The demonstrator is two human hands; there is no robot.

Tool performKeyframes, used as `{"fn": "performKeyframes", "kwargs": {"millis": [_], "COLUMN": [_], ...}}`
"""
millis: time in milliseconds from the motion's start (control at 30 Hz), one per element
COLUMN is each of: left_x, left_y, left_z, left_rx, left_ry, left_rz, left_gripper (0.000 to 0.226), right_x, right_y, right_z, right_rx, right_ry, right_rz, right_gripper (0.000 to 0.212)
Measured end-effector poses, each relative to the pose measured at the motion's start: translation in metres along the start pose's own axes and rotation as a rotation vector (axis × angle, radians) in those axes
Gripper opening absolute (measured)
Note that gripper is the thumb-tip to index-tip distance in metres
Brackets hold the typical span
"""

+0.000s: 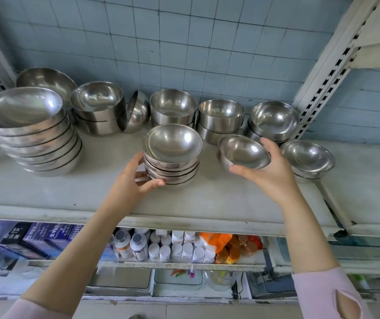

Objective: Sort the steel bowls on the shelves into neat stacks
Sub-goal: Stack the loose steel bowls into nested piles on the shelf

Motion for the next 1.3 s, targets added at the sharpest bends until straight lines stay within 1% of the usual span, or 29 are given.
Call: {"fn": "performKeyframes", "kwargs": {"millis": [100,167,267,367,467,633,700,767,833,867,900,967,1000,1033,1067,1100,1200,1300], "left_x": [-0.002,-0.004,-0.005,-0.006,-0.012,-0.012,-0.012,-0.011,-0.011,-0.010,-0.009,-0.005,-0.004,-0.004,-0.003,-0.003,0.000,0.010], "left_y": [0.001,0.001,0.001,0.001,0.001,0.003,0.003,0.002,0.001,0.001,0.001,0.000,0.001,0.003,0.006,0.010,0.032,0.061], "left_z": [-0.002,-0.003,-0.003,-0.004,-0.006,-0.006,-0.007,-0.006,-0.005,-0.005,-0.004,-0.003,-0.004,-0.004,-0.005,-0.006,-0.012,-0.018], "left_rx": [-0.009,-0.013,-0.015,-0.016,-0.021,-0.025,-0.017,-0.007,-0.001,0.001,0.003,0.003,-0.004,-0.014,-0.027,-0.043,-0.096,-0.138], "left_ry": [0.004,-0.002,-0.005,0.007,-0.002,-0.006,-0.001,0.000,0.001,0.001,-0.001,-0.001,0.002,0.004,0.009,0.011,0.021,0.033], "left_rz": [0.021,0.026,0.048,0.046,0.043,0.033,0.037,0.035,0.039,0.047,0.045,0.031,0.022,0.011,0.004,-0.001,-0.013,0.003], "left_gripper": [0.082,0.077,0.068,0.069,0.060,0.063,0.065,0.067,0.072,0.075,0.078,0.081,0.082,0.082,0.083,0.083,0.082,0.084], "right_x": [0.056,0.091,0.125,0.134,0.129,0.130,0.129,0.115,0.081,0.062,0.047,0.032,0.032,0.035,0.041,0.044,0.060,0.077], "right_y": [-0.002,-0.019,-0.054,-0.077,-0.085,-0.097,-0.097,-0.090,-0.083,-0.085,-0.092,-0.111,-0.117,-0.122,-0.126,-0.131,-0.153,-0.179], "right_z": [-0.001,-0.001,-0.004,-0.005,-0.005,-0.009,-0.012,-0.013,-0.012,-0.014,-0.016,-0.021,-0.023,-0.024,-0.024,-0.023,-0.024,-0.027], "right_rx": [0.051,0.131,0.244,0.309,0.330,0.343,0.360,0.340,0.252,0.227,0.237,0.260,0.253,0.245,0.236,0.240,0.299,0.355], "right_ry": [0.113,0.181,0.260,0.306,0.305,0.359,0.376,0.299,0.123,0.023,-0.063,-0.178,-0.193,-0.180,-0.164,-0.149,-0.115,-0.065], "right_rz": [0.098,0.123,0.067,-0.007,-0.040,-0.119,-0.108,0.055,0.251,0.331,0.424,0.630,0.681,0.682,0.671,0.657,0.638,0.646], "right_gripper": [0.106,0.109,0.116,0.114,0.116,0.120,0.118,0.111,0.100,0.096,0.091,0.068,0.055,0.045,0.040,0.040,0.050,0.049]}}
Point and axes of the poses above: each hand's wrist, its own z-axis towards the middle knuckle, its own y-axis out of the back of the hand, x = y × z, the point moved 9 cm from there along z, towards the middle knuckle, and after that the axes turned 1 degree about -x, right-handed, at the moved point
